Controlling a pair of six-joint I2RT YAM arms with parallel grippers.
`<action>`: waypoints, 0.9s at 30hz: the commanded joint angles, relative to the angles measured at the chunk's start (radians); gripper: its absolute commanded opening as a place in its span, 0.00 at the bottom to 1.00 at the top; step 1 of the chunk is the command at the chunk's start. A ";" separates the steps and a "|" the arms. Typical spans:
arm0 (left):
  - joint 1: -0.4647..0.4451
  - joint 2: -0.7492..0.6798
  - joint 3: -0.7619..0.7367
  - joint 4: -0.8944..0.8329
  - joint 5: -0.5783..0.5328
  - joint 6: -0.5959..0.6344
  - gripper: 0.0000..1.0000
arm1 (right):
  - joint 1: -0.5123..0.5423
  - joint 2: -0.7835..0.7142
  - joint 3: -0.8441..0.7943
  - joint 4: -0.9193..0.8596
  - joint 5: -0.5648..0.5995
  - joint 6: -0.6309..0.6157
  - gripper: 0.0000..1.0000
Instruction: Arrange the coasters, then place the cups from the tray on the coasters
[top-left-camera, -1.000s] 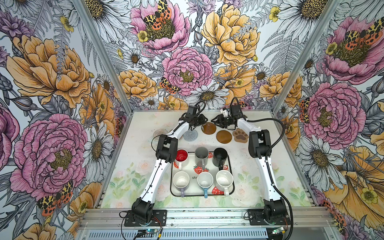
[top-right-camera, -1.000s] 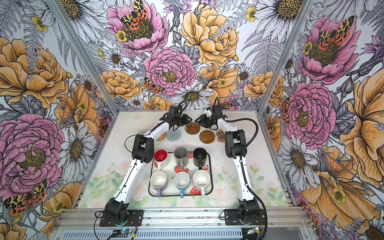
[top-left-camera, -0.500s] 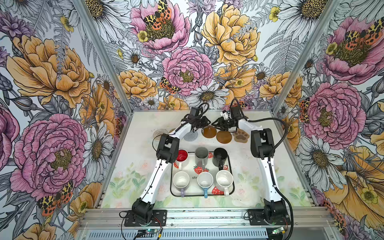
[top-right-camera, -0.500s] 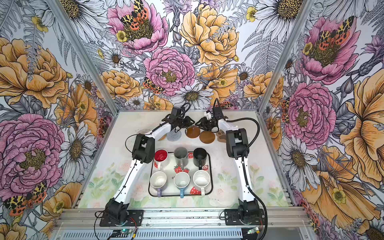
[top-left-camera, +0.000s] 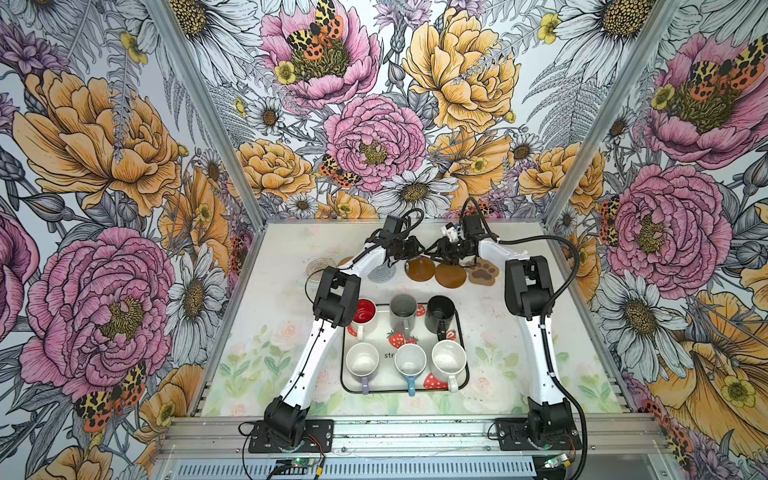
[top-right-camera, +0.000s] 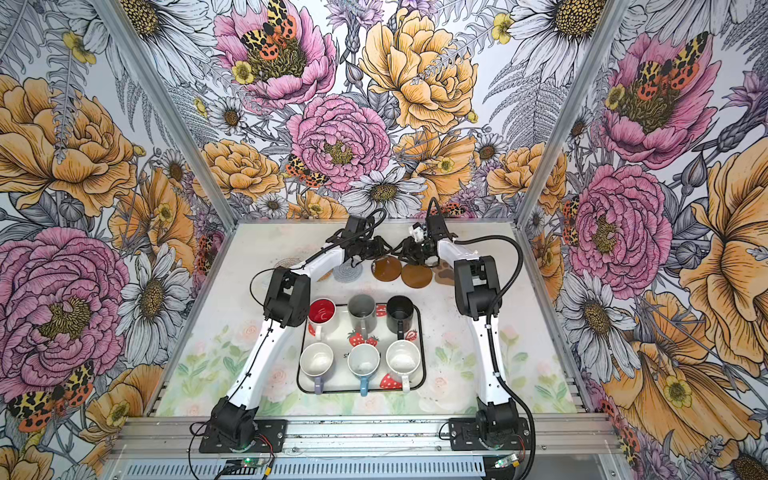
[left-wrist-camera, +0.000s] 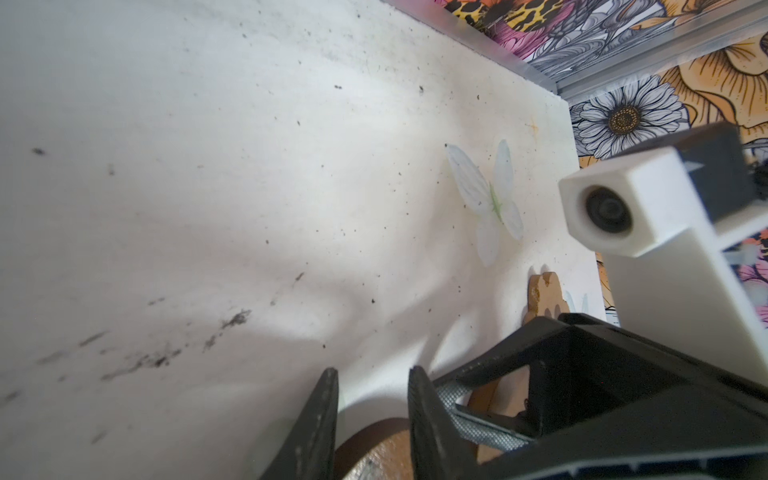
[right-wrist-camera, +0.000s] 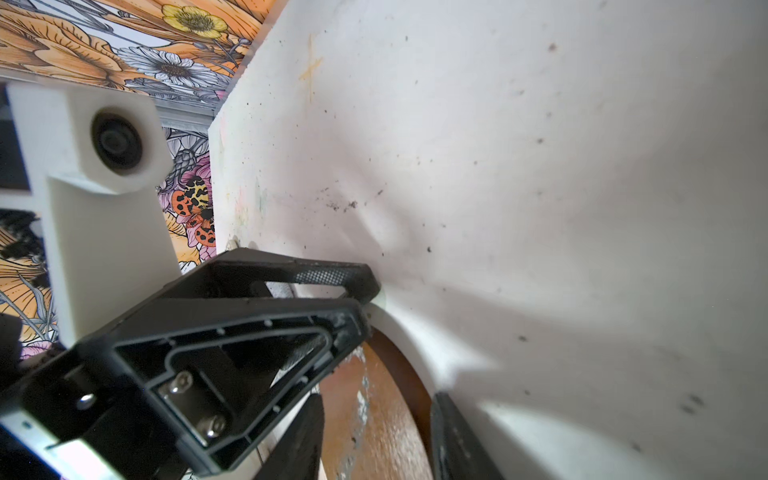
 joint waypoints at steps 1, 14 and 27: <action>-0.005 -0.048 -0.028 -0.060 -0.004 0.031 0.31 | 0.009 -0.067 -0.013 -0.002 0.000 -0.025 0.44; -0.002 -0.073 -0.030 -0.078 -0.018 0.051 0.31 | 0.017 -0.071 -0.023 -0.003 -0.006 -0.023 0.44; 0.040 -0.158 0.007 -0.078 -0.088 0.073 0.33 | -0.013 -0.121 0.052 -0.013 0.008 -0.004 0.44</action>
